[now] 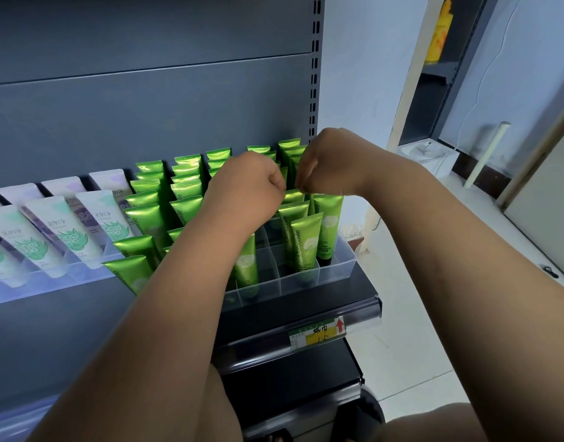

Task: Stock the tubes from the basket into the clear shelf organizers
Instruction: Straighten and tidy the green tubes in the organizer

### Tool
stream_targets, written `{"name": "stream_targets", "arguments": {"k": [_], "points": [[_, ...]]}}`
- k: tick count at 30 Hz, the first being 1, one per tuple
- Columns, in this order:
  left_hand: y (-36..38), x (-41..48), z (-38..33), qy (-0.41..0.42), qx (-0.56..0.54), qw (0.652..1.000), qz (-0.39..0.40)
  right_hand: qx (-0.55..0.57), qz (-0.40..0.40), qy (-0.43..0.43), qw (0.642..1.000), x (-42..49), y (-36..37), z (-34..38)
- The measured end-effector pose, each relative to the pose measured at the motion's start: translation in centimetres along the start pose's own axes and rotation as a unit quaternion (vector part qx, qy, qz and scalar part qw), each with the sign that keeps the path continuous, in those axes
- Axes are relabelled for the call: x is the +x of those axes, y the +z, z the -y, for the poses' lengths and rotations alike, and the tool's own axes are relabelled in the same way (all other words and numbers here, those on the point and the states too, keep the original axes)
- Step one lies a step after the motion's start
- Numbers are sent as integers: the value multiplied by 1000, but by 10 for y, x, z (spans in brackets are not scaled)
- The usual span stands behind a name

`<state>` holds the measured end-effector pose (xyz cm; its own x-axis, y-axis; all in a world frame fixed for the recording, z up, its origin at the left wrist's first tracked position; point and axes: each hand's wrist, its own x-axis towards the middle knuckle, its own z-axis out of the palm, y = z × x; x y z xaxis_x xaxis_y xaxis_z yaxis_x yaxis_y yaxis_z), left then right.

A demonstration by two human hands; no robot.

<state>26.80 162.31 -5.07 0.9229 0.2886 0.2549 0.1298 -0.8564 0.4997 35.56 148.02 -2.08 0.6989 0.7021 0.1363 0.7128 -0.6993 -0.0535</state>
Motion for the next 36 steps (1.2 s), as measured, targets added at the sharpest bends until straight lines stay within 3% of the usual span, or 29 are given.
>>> {"name": "stream_targets", "arguments": {"k": [10,17,24,29,36], "points": [[-2,-5,-2,9,4,1000,0,80,-1,31,996,-6,-1,0],[-15,13,13,-14,-28,996,-80,178,-80,39,980,0,-16,-1],[-12,35,26,-5,30,996,-78,118,-88,19,989,37,-14,9],[-10,49,25,-4,68,996,-59,20,-12,5,1000,55,0,14],[-3,58,18,15,122,992,-17,-46,-23,-1,999,55,10,9]]}}
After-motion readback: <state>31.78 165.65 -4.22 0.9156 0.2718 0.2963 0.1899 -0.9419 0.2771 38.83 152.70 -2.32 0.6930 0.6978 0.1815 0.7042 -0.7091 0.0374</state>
